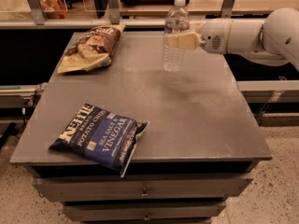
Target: Move water bottle near blue chip bag
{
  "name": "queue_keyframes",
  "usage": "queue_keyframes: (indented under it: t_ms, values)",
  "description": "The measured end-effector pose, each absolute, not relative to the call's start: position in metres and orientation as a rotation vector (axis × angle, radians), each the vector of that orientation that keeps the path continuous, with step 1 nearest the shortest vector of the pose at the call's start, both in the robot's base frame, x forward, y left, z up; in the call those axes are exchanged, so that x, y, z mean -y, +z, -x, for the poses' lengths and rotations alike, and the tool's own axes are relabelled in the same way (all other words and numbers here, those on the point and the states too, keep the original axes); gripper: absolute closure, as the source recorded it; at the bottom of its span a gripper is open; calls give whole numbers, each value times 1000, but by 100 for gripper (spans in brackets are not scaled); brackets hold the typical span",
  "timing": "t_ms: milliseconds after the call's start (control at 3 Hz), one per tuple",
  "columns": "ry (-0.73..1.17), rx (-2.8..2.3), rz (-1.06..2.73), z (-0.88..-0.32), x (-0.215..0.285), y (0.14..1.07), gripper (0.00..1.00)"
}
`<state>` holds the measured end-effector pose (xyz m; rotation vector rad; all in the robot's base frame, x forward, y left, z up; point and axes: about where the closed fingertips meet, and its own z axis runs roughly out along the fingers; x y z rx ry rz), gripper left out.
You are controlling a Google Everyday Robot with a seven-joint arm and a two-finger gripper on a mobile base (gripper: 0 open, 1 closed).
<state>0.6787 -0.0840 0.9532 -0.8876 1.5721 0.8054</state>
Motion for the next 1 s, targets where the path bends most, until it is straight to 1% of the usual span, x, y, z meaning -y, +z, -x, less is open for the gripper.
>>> queue_keyframes:
  t_ms: [667, 1000]
  values:
    - [992, -1505, 1010, -604, 23, 941, 100]
    - [1013, -1430, 1042, -585, 5, 945, 100]
